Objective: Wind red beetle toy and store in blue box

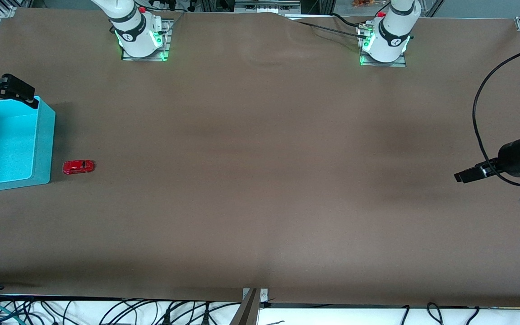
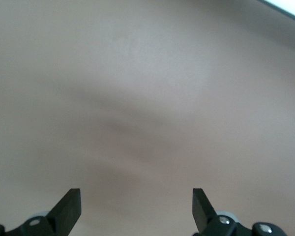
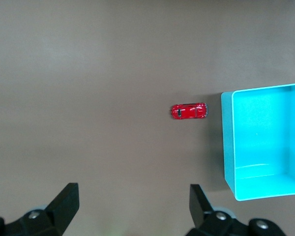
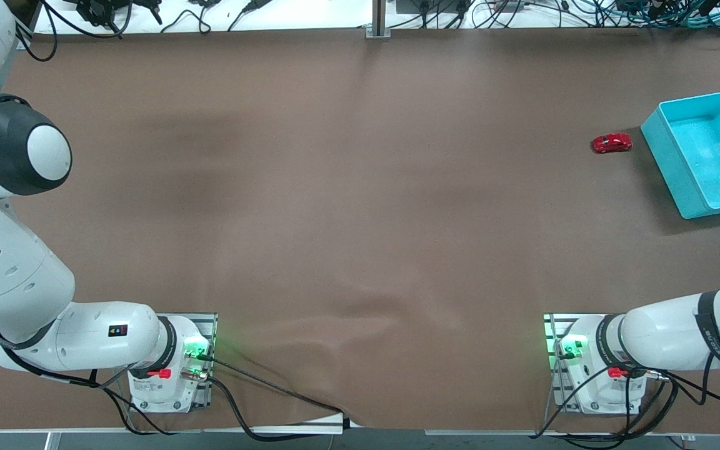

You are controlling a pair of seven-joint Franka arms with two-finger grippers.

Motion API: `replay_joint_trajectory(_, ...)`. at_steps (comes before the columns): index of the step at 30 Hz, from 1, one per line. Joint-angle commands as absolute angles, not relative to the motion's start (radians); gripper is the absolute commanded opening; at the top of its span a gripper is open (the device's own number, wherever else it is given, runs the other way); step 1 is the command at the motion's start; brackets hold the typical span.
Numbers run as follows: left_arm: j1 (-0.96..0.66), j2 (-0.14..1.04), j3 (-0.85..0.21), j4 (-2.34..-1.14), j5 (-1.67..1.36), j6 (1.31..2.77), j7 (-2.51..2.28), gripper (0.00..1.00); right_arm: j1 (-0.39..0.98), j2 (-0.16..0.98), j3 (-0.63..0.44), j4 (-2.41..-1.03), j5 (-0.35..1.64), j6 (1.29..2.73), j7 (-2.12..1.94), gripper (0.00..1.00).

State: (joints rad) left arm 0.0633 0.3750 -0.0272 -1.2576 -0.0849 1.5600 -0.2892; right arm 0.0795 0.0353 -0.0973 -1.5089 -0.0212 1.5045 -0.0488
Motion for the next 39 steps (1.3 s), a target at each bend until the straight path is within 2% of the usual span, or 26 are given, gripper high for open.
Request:
replay_joint_trajectory(1, 0.058, 0.339, -0.028, -1.235, -0.072, 1.523, -0.265, 1.0, 0.071, 0.046, -0.1, -1.493, -0.026, 1.494, -0.04, 1.0)
replay_joint_trajectory(20, 0.055, 0.324, -0.025, -1.229, -0.074, 1.508, -0.089, 1.0, 0.051, 0.124, -0.11, -1.499, -0.034, 1.532, -0.04, 1.0)
replay_joint_trajectory(25, 0.049, 0.324, -0.028, -1.229, -0.074, 1.508, -0.091, 1.0, 0.043, 0.126, -0.121, -1.555, -0.032, 1.581, -0.029, 1.0)
replay_joint_trajectory(39, 0.029, 0.328, -0.023, -1.22, -0.075, 1.517, -0.087, 1.0, 0.037, 0.126, -0.16, -1.611, -0.02, 1.586, -0.028, 1.0)
